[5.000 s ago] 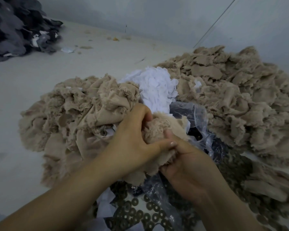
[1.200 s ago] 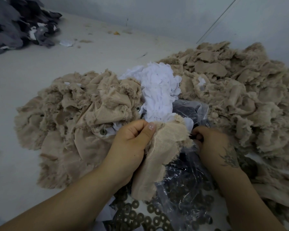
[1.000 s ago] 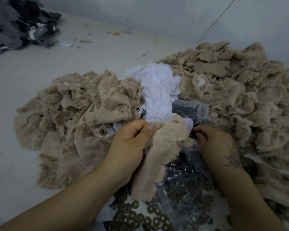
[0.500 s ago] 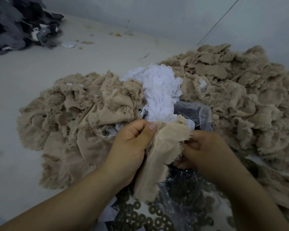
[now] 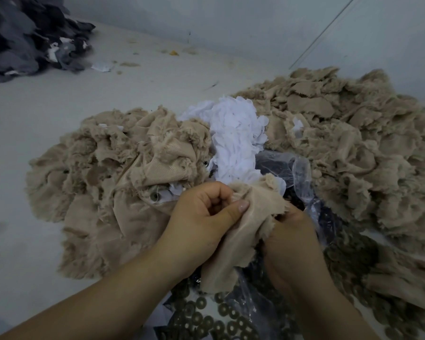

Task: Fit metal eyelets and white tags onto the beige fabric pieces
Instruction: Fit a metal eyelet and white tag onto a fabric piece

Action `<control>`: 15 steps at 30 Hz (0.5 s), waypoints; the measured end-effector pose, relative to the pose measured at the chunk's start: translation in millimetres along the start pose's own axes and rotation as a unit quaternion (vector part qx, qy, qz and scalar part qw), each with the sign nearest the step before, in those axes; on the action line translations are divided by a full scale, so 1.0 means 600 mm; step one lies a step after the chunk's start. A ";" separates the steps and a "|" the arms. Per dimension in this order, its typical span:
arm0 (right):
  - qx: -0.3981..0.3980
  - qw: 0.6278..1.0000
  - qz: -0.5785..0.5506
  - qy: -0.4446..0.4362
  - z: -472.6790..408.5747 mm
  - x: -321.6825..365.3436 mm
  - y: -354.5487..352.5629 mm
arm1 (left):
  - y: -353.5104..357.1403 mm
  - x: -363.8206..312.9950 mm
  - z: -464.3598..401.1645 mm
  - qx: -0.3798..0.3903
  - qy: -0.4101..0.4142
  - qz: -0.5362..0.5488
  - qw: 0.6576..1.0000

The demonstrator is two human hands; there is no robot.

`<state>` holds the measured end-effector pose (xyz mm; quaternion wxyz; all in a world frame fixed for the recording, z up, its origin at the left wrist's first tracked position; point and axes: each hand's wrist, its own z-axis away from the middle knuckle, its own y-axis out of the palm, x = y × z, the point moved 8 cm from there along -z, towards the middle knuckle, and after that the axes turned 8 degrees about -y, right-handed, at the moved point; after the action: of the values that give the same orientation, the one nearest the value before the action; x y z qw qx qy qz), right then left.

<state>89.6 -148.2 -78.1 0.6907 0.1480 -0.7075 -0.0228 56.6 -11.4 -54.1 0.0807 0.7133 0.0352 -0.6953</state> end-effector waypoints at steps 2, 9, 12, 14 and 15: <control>-0.014 1.000 0.001 -0.019 0.003 0.002 -0.002 | 0.001 0.000 -0.001 -0.001 0.002 -0.002 1.000; -0.035 0.999 -0.016 -0.023 0.005 0.000 -0.008 | 0.003 -0.014 -0.001 -0.008 0.025 -0.077 0.997; -0.025 1.000 -0.010 -0.012 0.004 -0.003 -0.007 | -0.001 -0.019 -0.002 -0.017 0.034 -0.103 0.994; -0.028 0.999 0.003 0.019 0.000 -0.009 -0.013 | -0.007 -0.023 -0.004 -0.032 0.041 -0.124 0.991; -0.029 0.999 0.002 0.039 -0.001 -0.013 -0.016 | -0.010 -0.025 -0.005 -0.038 0.041 -0.133 0.990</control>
<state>91.7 -155.6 -87.7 0.7217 0.1269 -0.6795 -0.0360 58.1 -3.9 -39.4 0.0133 0.7267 0.1596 -0.6680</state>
